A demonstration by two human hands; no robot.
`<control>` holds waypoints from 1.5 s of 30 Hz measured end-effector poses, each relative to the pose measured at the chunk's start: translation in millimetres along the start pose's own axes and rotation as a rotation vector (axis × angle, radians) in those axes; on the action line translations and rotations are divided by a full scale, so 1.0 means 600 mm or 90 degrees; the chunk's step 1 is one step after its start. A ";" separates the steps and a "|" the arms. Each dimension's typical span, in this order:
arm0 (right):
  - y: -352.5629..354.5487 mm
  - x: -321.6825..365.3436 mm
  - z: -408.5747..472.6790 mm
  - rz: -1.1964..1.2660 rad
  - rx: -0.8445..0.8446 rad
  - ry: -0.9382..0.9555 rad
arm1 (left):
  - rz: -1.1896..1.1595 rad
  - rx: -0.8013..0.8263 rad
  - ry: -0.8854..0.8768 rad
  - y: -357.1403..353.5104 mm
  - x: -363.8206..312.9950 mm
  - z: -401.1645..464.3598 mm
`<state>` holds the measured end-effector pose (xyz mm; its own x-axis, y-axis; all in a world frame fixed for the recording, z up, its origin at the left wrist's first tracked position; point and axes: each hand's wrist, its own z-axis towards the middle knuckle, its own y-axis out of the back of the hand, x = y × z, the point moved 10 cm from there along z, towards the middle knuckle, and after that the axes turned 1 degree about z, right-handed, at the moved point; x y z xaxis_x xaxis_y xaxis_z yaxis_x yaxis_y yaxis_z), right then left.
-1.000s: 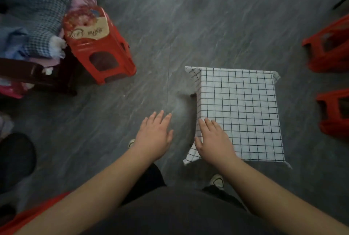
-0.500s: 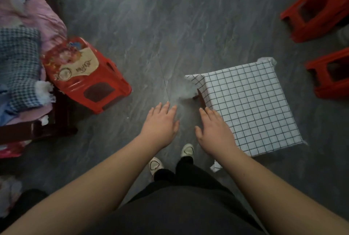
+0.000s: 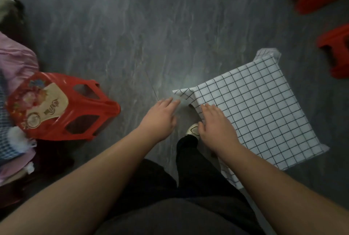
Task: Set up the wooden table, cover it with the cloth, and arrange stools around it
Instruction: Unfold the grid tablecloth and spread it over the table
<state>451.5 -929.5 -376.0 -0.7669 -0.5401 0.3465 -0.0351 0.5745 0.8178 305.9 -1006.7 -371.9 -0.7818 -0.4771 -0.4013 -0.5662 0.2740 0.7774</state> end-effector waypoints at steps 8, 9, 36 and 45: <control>-0.146 -0.130 0.223 0.056 0.029 -0.069 | -0.072 0.109 0.001 -0.161 0.053 0.272; -0.168 -0.145 0.250 0.054 0.024 -0.070 | -0.062 0.117 -0.016 -0.184 0.059 0.304; -0.303 -0.204 0.396 0.008 -0.028 -0.094 | 0.083 0.250 -0.105 -0.324 0.101 0.535; -0.304 -0.206 0.395 0.006 -0.033 -0.091 | 0.100 0.247 -0.035 -0.318 0.105 0.551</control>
<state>400.7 -821.6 -676.9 -0.8505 -0.4402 0.2878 0.0020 0.5446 0.8387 278.6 -812.8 -705.9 -0.8735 -0.3616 -0.3260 -0.4868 0.6394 0.5951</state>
